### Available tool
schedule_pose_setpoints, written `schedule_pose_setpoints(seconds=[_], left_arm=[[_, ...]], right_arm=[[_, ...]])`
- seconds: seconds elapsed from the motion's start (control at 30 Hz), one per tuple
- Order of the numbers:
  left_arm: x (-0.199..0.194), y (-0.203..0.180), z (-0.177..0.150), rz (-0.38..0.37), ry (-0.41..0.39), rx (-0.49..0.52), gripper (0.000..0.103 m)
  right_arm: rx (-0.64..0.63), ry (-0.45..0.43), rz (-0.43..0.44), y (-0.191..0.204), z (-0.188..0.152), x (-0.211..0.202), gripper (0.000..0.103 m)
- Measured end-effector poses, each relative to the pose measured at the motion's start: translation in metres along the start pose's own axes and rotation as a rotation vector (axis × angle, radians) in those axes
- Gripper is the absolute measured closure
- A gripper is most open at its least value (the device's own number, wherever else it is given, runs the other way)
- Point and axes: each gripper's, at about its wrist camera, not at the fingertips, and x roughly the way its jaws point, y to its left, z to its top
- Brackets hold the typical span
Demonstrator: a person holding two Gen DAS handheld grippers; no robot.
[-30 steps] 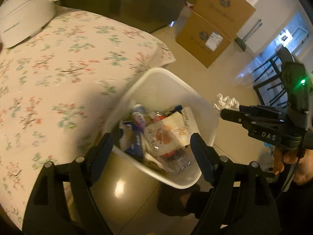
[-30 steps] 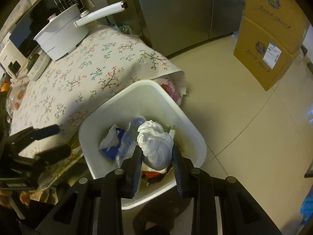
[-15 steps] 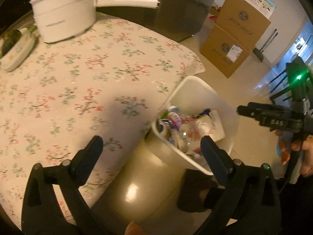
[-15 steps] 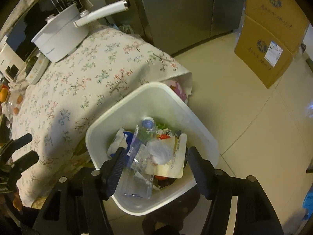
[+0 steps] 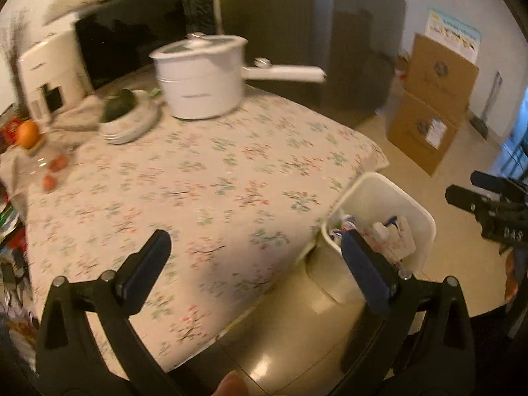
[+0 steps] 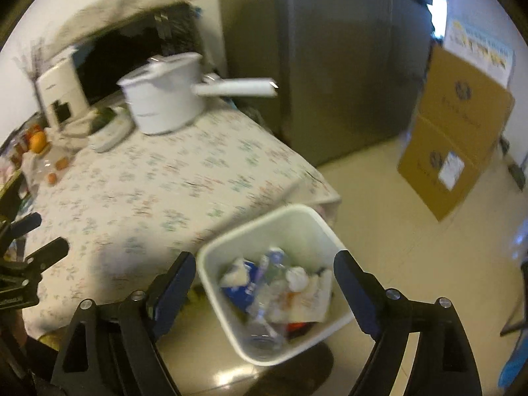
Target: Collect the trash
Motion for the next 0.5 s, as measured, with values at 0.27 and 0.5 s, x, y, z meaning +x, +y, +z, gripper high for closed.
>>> schedule_pose_setpoints(seconds=[0.27,0.5], left_arm=[[-0.037,0.039,-0.025,0.096,-0.079,-0.095,0.001],[-0.052,0.055,-0.039,0.141,-0.131,-0.148,0.001]], right_arm=[[-0.07,-0.134,0.028,0.055,-0.017,-0.034,0.015],[-0.109,-0.19,0.007,0.073,-0.014,-0.037,0.015]])
